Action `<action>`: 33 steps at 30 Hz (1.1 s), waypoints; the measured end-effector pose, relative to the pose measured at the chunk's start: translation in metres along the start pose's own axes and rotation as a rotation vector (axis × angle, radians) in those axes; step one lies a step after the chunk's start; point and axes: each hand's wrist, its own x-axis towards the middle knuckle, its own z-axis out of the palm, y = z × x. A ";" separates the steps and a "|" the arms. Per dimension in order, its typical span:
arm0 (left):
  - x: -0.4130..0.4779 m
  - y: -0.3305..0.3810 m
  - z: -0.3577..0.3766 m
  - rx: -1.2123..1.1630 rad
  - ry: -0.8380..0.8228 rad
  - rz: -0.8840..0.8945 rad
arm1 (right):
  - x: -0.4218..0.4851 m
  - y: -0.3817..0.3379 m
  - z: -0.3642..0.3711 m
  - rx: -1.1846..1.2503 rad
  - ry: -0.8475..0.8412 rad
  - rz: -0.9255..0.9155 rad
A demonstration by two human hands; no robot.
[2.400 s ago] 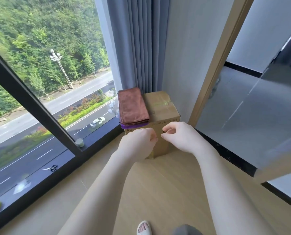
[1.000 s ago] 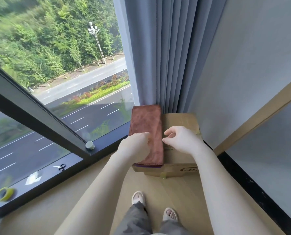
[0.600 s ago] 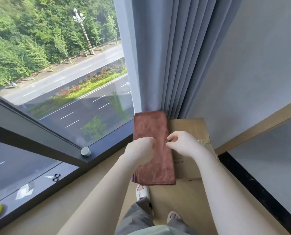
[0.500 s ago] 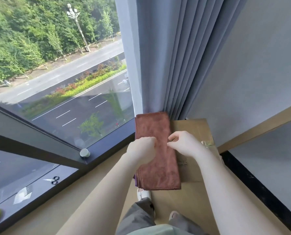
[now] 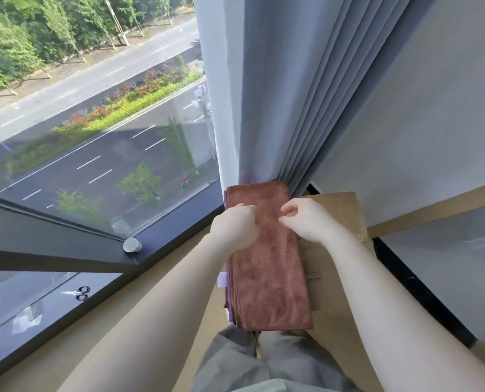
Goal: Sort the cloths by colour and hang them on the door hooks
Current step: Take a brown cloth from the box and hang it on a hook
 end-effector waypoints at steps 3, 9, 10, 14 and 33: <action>0.020 -0.012 0.002 -0.009 0.004 -0.039 | 0.027 -0.002 0.000 -0.026 -0.004 -0.014; 0.068 -0.031 0.003 -0.142 0.081 -0.207 | 0.089 0.000 0.005 -0.060 -0.001 0.009; 0.075 -0.033 0.003 -0.167 0.091 -0.231 | 0.099 0.000 0.005 -0.074 0.001 0.015; 0.098 -0.039 0.005 -0.172 0.060 -0.244 | 0.128 0.004 0.010 -0.056 -0.061 0.067; 0.120 -0.045 0.019 0.110 0.147 -0.153 | 0.151 0.014 0.025 -0.019 0.187 0.066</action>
